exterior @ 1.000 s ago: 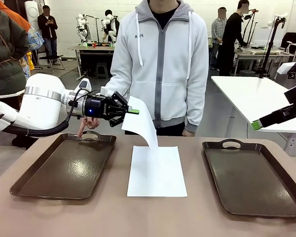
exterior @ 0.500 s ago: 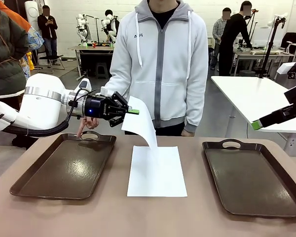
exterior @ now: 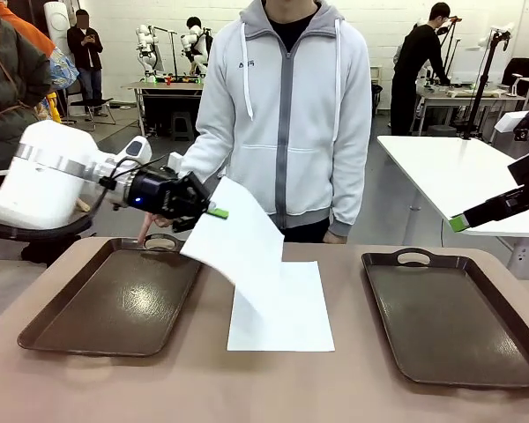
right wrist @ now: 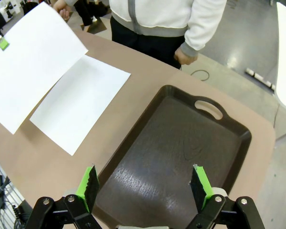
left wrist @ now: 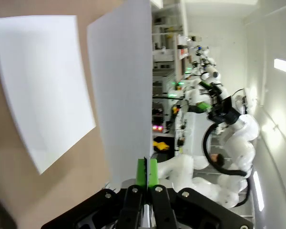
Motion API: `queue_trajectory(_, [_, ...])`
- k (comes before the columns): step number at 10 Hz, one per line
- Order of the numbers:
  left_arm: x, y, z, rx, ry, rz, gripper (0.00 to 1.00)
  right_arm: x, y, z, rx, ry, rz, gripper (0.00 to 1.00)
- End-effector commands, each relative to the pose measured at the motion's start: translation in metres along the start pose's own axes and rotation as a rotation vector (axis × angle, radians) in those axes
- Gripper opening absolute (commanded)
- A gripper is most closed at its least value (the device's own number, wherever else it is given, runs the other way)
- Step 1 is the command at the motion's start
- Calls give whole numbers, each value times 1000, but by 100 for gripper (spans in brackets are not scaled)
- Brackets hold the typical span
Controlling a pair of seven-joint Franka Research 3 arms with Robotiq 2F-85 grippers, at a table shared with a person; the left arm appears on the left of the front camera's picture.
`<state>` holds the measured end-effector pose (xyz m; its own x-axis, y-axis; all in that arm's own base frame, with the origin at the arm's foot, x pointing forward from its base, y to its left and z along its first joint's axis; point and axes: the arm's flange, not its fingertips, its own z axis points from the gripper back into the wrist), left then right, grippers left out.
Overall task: Sort the A4 documents.
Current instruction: Place the A4 Paper in the designated Handle tray.
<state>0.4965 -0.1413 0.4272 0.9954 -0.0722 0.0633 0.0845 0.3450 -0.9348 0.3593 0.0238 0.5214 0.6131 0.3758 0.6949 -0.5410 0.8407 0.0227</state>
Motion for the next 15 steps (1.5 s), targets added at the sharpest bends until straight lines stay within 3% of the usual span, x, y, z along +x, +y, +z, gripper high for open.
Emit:
queue_trajectory(1, [-12, 16, 32, 93, 30, 23, 1, 0, 0, -1, 6, 0, 0, 100])
queue_trajectory(5, [15, 47, 80, 230, 69, -7, 1, 0, 0, -1, 6, 0, 0, 100])
queue_trajectory(10, [36, 85, 127, 448, 6, 18, 1, 0, 0, -1, 6, 0, 0, 100])
queue_trajectory(15, [44, 121, 131, 618, 59, 75, 1, 0, 0, -1, 6, 0, 0, 100])
